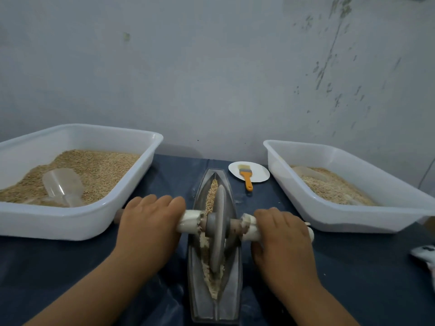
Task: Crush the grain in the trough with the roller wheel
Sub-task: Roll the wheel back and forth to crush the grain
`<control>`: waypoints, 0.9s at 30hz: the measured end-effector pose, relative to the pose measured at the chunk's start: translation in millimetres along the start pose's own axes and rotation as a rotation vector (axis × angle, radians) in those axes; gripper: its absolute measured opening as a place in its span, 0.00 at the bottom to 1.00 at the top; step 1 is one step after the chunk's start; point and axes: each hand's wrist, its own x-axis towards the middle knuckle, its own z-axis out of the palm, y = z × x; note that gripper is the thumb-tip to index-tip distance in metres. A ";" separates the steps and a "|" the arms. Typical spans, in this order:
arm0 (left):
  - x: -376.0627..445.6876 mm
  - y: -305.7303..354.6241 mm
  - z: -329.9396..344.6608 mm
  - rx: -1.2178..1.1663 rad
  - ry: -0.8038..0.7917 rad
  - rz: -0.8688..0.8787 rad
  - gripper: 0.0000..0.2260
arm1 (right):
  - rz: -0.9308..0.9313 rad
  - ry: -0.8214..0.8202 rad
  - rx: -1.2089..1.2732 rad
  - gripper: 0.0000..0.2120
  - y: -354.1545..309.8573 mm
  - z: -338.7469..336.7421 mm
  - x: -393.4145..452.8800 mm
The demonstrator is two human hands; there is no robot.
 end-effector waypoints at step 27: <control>-13.0 -6.3 13.9 -0.034 0.046 -0.088 0.10 | -0.029 0.082 -0.063 0.16 -10.0 2.5 10.3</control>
